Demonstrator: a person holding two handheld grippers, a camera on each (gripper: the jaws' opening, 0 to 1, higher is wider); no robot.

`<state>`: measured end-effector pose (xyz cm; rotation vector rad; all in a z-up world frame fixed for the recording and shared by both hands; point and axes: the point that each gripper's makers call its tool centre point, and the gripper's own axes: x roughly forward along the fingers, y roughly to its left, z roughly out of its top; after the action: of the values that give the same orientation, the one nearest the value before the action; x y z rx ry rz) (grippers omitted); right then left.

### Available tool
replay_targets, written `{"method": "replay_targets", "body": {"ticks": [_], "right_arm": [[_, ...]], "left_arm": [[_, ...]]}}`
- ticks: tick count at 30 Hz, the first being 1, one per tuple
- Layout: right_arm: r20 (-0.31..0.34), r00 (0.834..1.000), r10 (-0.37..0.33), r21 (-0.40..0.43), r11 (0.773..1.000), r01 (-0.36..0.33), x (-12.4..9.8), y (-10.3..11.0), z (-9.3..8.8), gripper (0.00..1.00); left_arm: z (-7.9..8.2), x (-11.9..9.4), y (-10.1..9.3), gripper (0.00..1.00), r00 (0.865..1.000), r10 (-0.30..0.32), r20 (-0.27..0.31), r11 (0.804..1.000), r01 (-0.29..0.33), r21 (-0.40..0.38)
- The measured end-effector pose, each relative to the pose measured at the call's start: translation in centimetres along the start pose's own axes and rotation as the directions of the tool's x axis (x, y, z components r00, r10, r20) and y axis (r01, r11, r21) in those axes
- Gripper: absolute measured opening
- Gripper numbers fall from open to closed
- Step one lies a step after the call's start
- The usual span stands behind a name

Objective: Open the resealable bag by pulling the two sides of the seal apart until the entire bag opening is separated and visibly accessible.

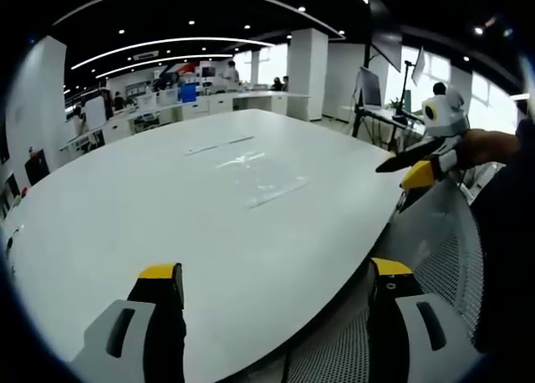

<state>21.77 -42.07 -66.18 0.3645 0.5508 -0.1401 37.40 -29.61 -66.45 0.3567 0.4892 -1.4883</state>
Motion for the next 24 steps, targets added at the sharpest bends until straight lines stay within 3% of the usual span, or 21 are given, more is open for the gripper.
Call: {"method": "replay_targets", "body": {"ticks": [5,9,15,19,24], "right_arm": [[-0.017,1.000,0.015,0.006,1.000,-0.015,0.3,0.0,-0.4,0.70],[-0.024,0.999,0.024,0.002,1.000,-0.024,0.5,0.1,-0.4,0.70],[-0.029,0.999,0.034,-0.019,0.999,-0.035,0.7,0.2,0.2,0.70],[-0.039,0.998,0.040,-0.043,0.998,-0.042,1.2,0.0,0.4,0.70],[-0.026,0.998,0.052,-0.076,0.996,-0.054,1.6,-0.2,1.5,0.70]], "left_arm": [[0.2,-0.1,0.1,0.92,1.000,0.009,0.015,1.000,-0.009,0.006],[-0.2,0.0,0.2,0.96,1.000,0.012,-0.007,1.000,-0.012,0.017],[0.1,0.0,0.3,0.96,1.000,0.012,0.005,1.000,-0.012,0.018],[-0.2,0.1,-0.1,0.96,1.000,-0.005,-0.019,0.998,0.006,0.054],[0.0,0.4,-0.4,0.96,1.000,-0.018,-0.008,0.999,0.018,0.037]]}}
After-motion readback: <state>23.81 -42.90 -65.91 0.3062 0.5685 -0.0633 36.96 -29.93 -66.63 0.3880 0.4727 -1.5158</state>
